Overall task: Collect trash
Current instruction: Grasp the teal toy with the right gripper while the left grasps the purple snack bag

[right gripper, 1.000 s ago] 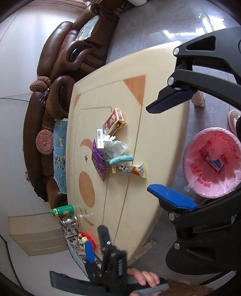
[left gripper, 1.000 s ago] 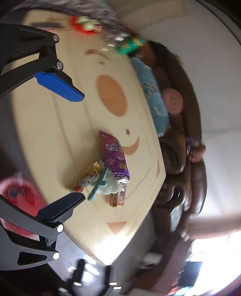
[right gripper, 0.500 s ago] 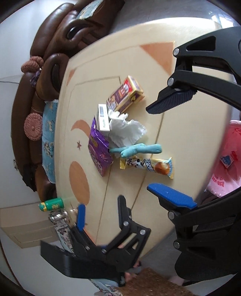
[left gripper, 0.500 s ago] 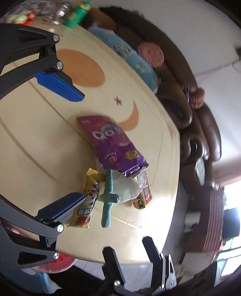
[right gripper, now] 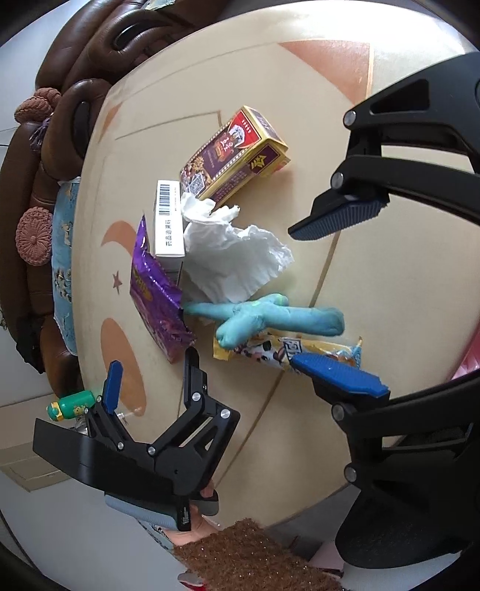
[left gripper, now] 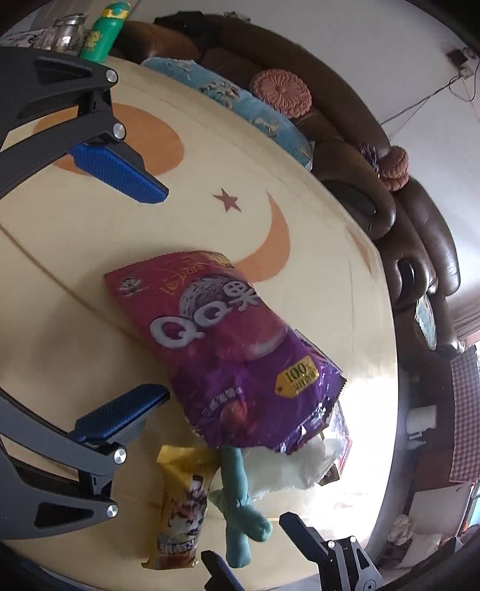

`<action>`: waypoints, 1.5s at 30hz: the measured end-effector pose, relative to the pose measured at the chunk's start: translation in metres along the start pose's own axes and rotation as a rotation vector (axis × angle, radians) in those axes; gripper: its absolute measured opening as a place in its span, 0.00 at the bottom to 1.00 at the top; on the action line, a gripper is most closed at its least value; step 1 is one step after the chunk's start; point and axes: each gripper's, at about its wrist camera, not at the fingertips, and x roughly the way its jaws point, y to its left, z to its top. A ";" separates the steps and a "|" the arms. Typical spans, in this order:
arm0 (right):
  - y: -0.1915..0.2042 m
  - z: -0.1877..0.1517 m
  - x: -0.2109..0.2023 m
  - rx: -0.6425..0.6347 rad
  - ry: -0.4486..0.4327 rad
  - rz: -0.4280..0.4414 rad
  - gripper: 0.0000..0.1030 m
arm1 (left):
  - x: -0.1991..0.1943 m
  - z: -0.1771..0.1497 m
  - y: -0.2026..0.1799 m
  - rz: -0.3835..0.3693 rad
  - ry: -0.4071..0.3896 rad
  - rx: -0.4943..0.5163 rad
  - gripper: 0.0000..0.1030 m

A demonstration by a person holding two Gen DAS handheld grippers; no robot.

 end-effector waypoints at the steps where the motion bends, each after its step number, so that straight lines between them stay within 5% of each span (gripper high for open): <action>1: 0.000 0.001 0.001 -0.003 0.001 0.003 0.61 | 0.005 0.001 0.001 0.008 0.011 0.010 0.93; 9: -0.004 0.001 0.014 -0.010 0.029 0.016 0.51 | 0.015 0.003 -0.003 0.039 0.017 0.085 0.93; 18: -0.018 0.002 0.022 0.033 0.041 0.038 0.50 | 0.033 0.014 0.014 0.057 0.036 0.043 0.93; 20: -0.017 0.001 0.022 0.033 0.041 0.047 0.39 | 0.034 0.017 0.012 0.058 0.032 0.054 0.93; 26: -0.016 0.000 0.019 0.033 0.041 0.055 0.33 | 0.035 0.024 0.004 0.081 0.014 0.061 0.93; 29: -0.017 0.000 0.020 0.044 0.040 0.066 0.21 | 0.038 0.027 0.005 0.084 0.017 0.060 0.93; 45: -0.005 -0.006 0.014 0.006 0.035 0.032 0.16 | 0.044 0.035 0.010 0.025 0.075 0.026 0.49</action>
